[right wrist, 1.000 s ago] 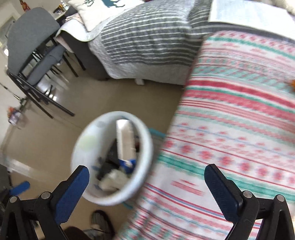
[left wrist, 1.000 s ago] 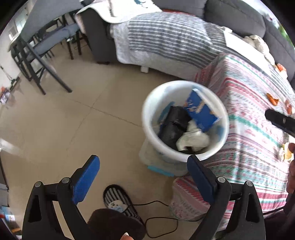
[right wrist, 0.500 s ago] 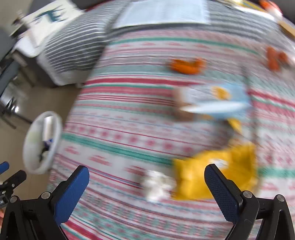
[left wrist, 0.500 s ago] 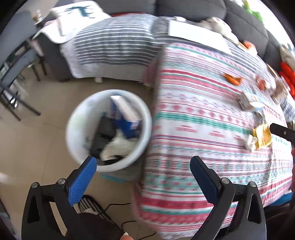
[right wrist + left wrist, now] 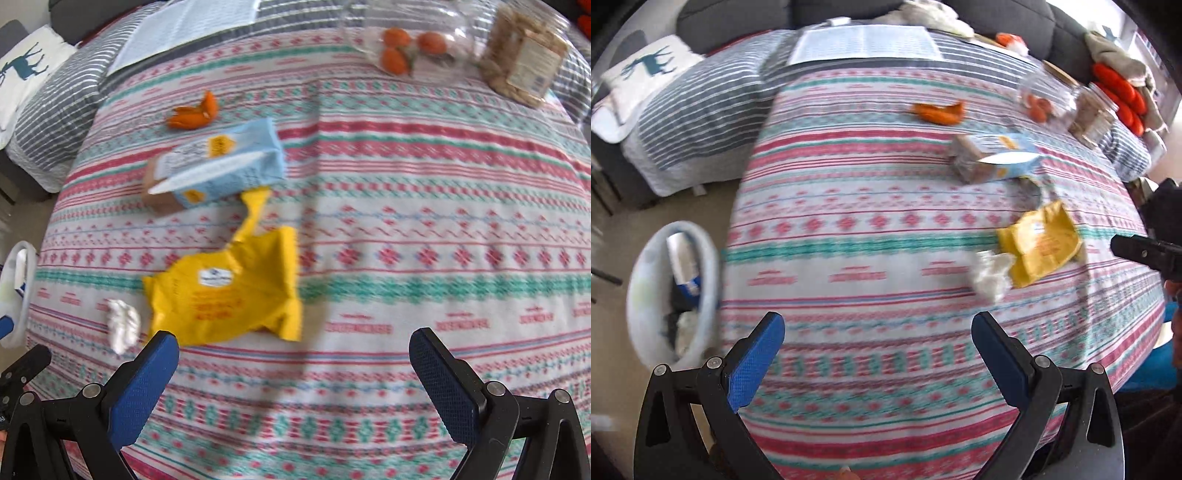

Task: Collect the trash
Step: 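Grasp the white tissue with the left gripper while the right grasps the yellow snack bag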

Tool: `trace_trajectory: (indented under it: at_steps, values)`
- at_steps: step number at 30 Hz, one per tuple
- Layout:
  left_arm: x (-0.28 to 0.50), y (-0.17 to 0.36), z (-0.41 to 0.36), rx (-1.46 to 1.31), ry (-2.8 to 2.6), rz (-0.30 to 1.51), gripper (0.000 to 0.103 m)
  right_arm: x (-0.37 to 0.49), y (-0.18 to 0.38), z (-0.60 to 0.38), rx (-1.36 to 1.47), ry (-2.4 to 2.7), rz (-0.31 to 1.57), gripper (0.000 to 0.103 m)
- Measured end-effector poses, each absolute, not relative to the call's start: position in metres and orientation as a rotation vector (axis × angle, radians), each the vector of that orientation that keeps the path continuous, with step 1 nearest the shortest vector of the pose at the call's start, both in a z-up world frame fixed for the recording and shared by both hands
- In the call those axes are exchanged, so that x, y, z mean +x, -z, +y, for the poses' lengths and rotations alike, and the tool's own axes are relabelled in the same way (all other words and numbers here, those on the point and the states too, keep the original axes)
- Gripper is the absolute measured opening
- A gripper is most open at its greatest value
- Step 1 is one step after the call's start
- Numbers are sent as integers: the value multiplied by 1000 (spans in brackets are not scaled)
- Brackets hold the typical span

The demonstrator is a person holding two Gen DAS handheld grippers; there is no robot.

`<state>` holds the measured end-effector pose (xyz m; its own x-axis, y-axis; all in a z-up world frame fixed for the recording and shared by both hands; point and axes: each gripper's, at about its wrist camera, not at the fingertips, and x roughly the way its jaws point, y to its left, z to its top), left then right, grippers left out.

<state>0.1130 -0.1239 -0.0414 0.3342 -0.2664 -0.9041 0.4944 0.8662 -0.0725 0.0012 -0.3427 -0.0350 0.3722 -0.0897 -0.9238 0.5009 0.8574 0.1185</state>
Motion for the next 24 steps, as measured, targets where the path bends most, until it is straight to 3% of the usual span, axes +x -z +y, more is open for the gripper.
trace_trajectory:
  at_steps: [10, 14, 17, 20, 23, 24]
  values:
    - [117, 56, -167, 149, 604, 1182, 98, -17, 37, -369, 430, 417, 1140, 102]
    - [121, 65, -178, 78, 662, 1222, 64, -20, 39, -377, 446, 430, 1142, 102]
    - [124, 72, -184, 76, 660, 1234, 50, -21, 41, -382, 456, 438, 1143, 102]
    - [127, 75, -187, 63, 666, 1235, 42, -22, 43, -384, 461, 436, 1148, 102]
    - [126, 73, -193, 64, 675, 1224, 25, -23, 44, -384, 464, 434, 1152, 102]
    - [125, 72, -195, 78, 669, 1213, 13, -22, 45, -384, 470, 430, 1153, 102]
